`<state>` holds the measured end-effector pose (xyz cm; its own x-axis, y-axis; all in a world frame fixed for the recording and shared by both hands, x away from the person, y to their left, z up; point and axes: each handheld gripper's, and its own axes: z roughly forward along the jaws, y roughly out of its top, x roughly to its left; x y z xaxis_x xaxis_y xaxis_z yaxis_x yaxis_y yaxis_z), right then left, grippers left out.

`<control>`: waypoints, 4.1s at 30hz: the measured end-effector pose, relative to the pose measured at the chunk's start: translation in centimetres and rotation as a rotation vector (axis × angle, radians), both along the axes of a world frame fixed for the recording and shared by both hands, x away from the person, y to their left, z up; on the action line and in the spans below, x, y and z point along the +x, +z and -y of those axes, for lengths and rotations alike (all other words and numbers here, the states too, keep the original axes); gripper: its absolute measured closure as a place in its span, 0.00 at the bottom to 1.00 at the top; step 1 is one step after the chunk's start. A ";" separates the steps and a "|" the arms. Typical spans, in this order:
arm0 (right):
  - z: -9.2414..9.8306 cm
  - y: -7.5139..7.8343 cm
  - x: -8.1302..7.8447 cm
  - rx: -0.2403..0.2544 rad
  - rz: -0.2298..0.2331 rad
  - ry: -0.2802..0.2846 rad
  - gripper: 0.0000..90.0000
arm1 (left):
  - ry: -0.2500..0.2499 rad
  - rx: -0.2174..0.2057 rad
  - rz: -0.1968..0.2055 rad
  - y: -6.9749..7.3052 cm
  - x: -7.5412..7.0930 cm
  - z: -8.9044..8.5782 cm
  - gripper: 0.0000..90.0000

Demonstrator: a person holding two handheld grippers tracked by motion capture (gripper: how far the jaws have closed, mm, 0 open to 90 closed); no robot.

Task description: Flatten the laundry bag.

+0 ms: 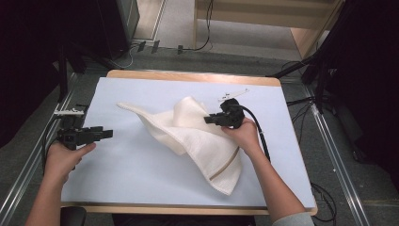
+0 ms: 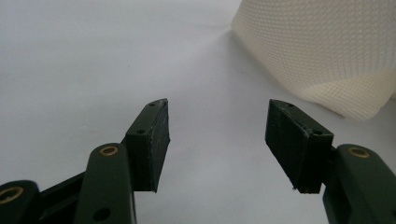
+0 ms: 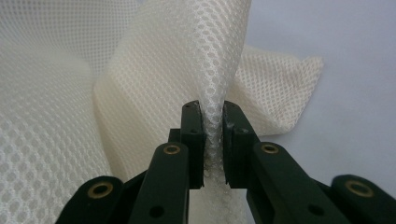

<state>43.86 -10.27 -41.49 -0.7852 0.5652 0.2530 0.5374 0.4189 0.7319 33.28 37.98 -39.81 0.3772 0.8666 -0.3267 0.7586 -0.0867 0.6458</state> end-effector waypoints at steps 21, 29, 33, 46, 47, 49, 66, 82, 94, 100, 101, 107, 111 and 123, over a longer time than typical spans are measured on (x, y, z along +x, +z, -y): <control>5.8 4.0 -3.3 0.010 0.116 -0.089 0.90 | 0.032 -0.028 0.006 0.4 0.1 -1.2 0.46; 7.2 2.0 -3.2 -0.019 0.080 -0.148 0.89 | -0.052 0.005 -0.025 -0.2 2.5 2.3 0.46; 7.1 1.5 -3.2 -0.016 0.081 -0.157 0.86 | -0.090 0.021 -0.042 -0.8 3.9 4.2 0.46; 8.3 2.4 -4.6 0.013 0.103 -0.176 0.59 | -0.160 0.080 -0.082 -2.9 8.5 8.8 0.49; 8.5 2.5 -4.7 0.016 0.100 -0.180 0.59 | -0.160 0.077 -0.084 -3.1 8.8 9.1 0.49; 8.9 2.7 -4.9 0.020 0.102 -0.188 0.59 | -0.164 0.084 -0.082 -3.4 9.3 9.5 0.50; 11.9 2.2 -4.9 0.016 0.089 -0.287 0.63 | -0.217 0.081 -0.167 -5.1 10.6 11.1 0.91; 11.2 0.7 -4.5 0.000 0.054 -0.293 0.64 | -0.102 -0.010 -0.044 -1.5 8.1 4.5 0.99; 9.8 -0.6 -3.4 -0.048 0.041 -0.284 0.66 | -0.026 -0.019 -0.059 -1.7 6.4 0.8 0.98; 9.3 -1.8 -2.4 -0.044 0.015 -0.302 0.67 | 0.007 -0.025 -0.066 -1.8 5.5 -0.6 0.98; 9.2 -1.9 -2.2 -0.038 0.007 -0.309 0.67 | 0.010 -0.026 -0.068 -1.9 5.4 -0.8 0.98; 8.2 -3.0 -1.1 -0.011 -0.013 -0.307 0.64 | 0.033 -0.028 -0.082 -2.2 4.8 -1.8 0.97; 6.9 -3.4 -0.6 -0.029 -0.023 -0.286 0.60 | 0.037 -0.024 -0.084 -2.3 4.6 -1.9 0.96; 4.0 -5.6 -0.3 -0.099 -0.039 -0.250 0.52 | 0.043 -0.016 -0.094 -2.7 4.7 -1.8 0.94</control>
